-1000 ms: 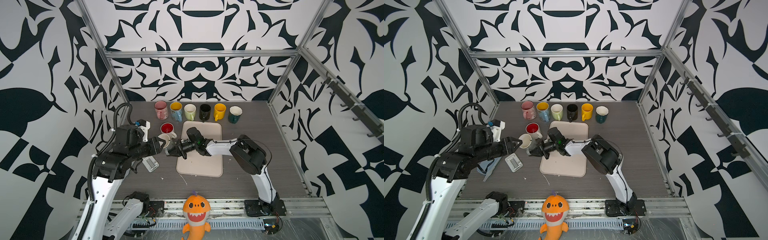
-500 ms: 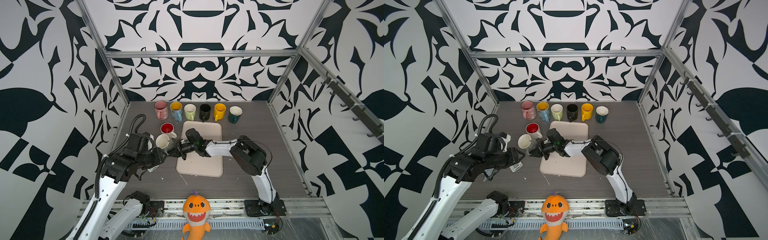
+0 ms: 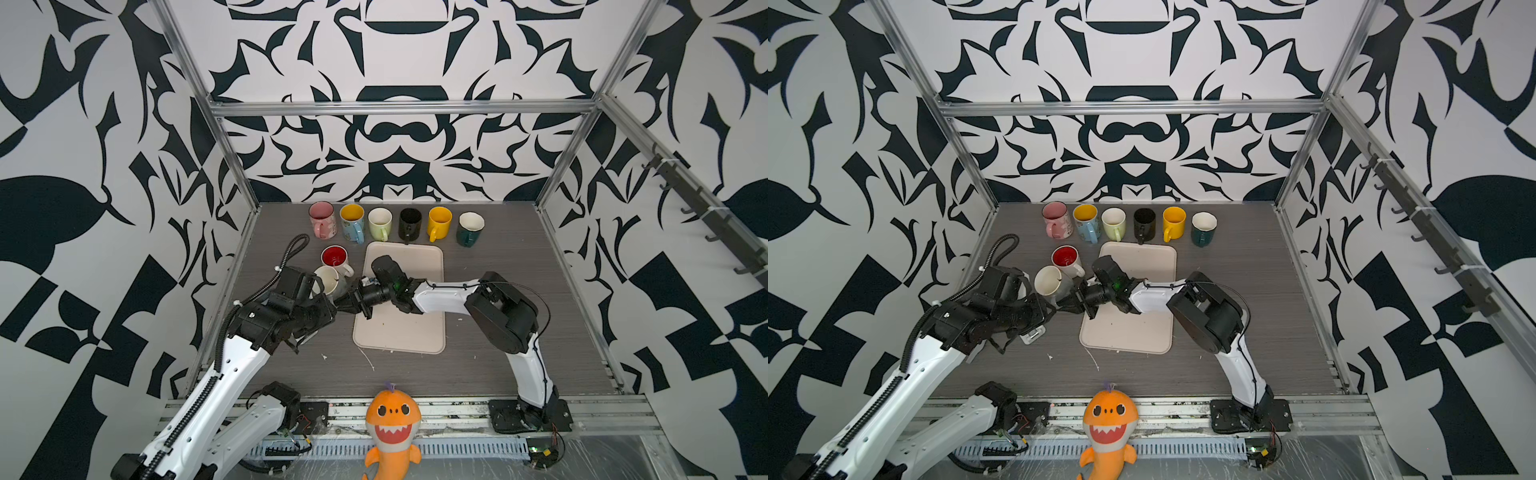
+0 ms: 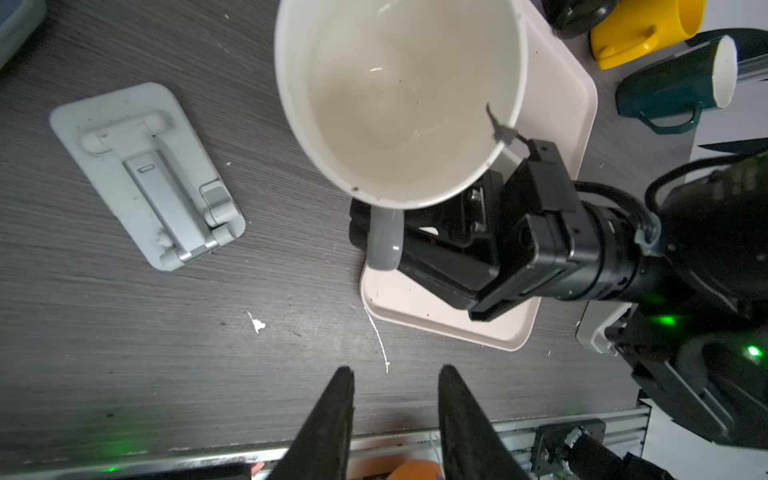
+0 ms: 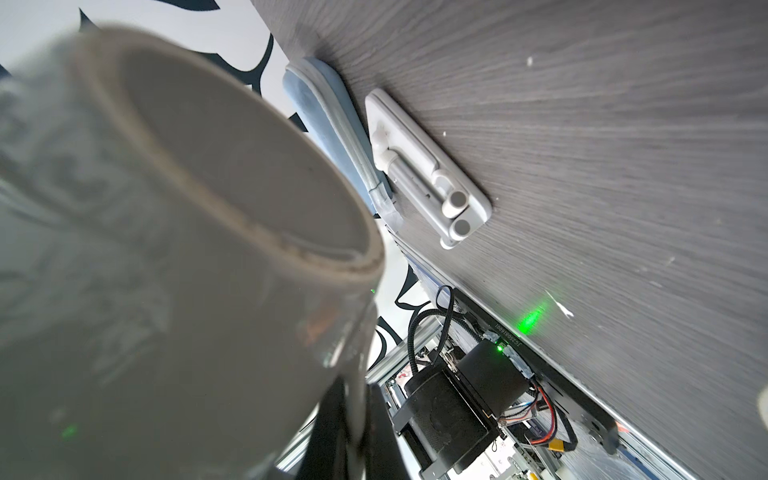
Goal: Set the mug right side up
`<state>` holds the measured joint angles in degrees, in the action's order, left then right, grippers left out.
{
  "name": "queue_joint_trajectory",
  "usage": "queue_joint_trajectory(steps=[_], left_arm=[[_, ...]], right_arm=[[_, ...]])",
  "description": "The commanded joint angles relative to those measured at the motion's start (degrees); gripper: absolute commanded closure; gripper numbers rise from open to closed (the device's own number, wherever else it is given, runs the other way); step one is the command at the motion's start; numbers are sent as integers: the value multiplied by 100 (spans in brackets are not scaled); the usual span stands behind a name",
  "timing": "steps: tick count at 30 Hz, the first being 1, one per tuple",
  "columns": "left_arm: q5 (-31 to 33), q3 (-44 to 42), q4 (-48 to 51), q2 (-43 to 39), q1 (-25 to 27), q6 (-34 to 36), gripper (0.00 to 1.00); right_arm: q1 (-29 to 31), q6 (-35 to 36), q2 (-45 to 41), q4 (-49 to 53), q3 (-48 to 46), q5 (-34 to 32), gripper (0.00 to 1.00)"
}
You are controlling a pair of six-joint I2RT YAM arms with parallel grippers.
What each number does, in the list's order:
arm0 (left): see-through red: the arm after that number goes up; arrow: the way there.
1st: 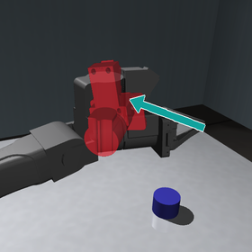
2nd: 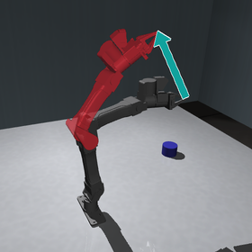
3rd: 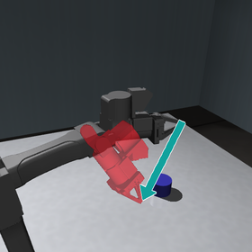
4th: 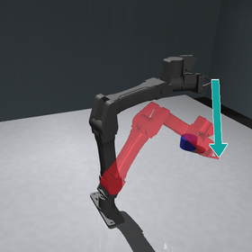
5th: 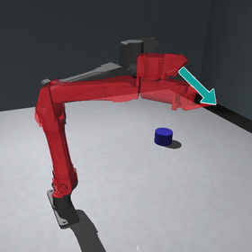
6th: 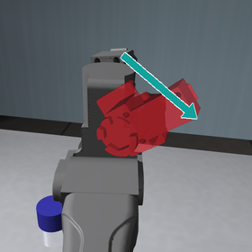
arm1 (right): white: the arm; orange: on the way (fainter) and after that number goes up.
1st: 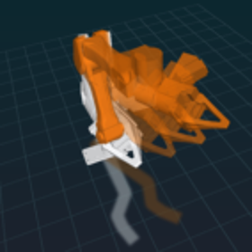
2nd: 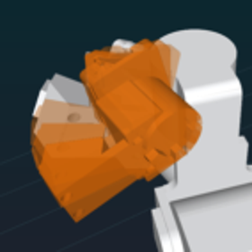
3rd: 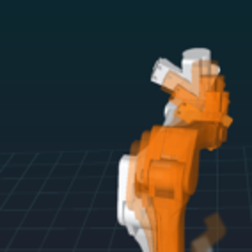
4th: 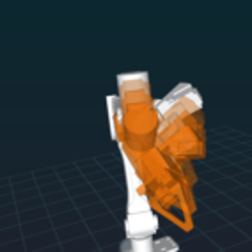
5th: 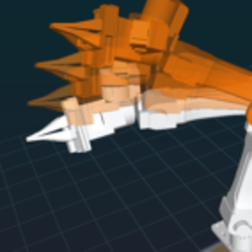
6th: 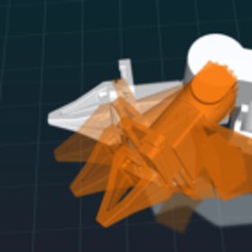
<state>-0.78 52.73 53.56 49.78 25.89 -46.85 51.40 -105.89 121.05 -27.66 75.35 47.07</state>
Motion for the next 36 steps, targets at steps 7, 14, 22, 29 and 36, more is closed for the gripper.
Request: queue_joint_trajectory(steps=[7, 14, 22, 29, 36], left_arm=[[346, -219, -327, 121, 39, -238, 63], [494, -297, -250, 169, 40, -227, 63], [671, -307, -431, 356, 49, -184, 62], [726, -333, -509, 506, 52, -123, 62], [889, -462, -462, 524, 48, -114, 64]], right_arm=[[77, -64, -275, -846, 93, 18, 100], [89, -82, -258, -840, 142, 29, 100], [167, -125, -258, -848, 129, 53, 100], [237, -327, -179, -1086, 110, 57, 100], [239, -337, -196, -1092, 164, 59, 100]])
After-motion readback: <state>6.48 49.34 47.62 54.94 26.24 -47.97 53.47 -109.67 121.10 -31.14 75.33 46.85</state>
